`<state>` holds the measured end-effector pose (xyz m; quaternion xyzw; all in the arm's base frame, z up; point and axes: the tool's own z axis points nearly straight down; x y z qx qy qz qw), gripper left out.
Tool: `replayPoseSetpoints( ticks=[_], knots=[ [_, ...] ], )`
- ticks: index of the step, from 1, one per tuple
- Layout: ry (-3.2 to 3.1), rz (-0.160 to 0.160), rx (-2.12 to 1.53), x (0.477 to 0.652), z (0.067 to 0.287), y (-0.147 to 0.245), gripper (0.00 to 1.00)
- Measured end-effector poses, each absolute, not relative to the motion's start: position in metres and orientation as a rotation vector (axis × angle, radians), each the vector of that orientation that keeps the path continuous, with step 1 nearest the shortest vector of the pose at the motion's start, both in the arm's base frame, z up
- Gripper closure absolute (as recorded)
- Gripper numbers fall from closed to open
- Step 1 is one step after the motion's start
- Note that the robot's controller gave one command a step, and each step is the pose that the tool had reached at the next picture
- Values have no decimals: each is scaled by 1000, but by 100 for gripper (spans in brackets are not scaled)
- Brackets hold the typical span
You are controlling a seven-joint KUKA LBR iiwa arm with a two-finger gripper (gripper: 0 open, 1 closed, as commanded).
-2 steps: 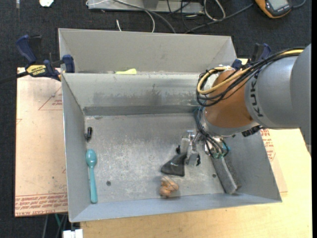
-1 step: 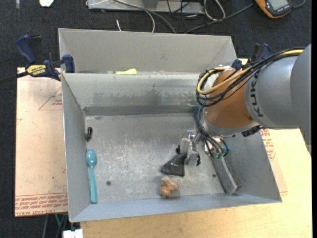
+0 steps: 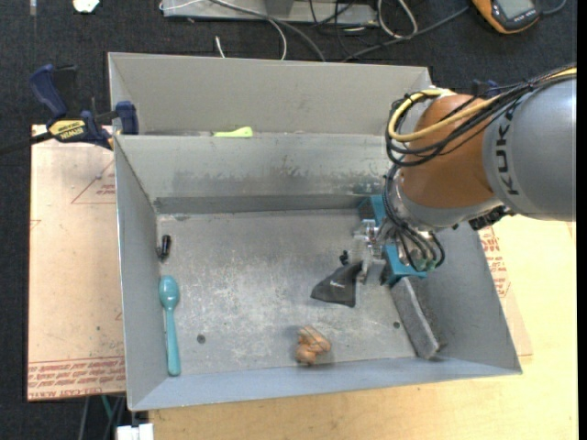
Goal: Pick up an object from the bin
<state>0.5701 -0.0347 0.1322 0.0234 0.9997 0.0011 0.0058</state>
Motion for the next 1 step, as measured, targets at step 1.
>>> replayPoseSetpoints(
  ticks=[1],
  knots=[
    [3132, 3, 3, 568, 201, -16, 100]
  ],
)
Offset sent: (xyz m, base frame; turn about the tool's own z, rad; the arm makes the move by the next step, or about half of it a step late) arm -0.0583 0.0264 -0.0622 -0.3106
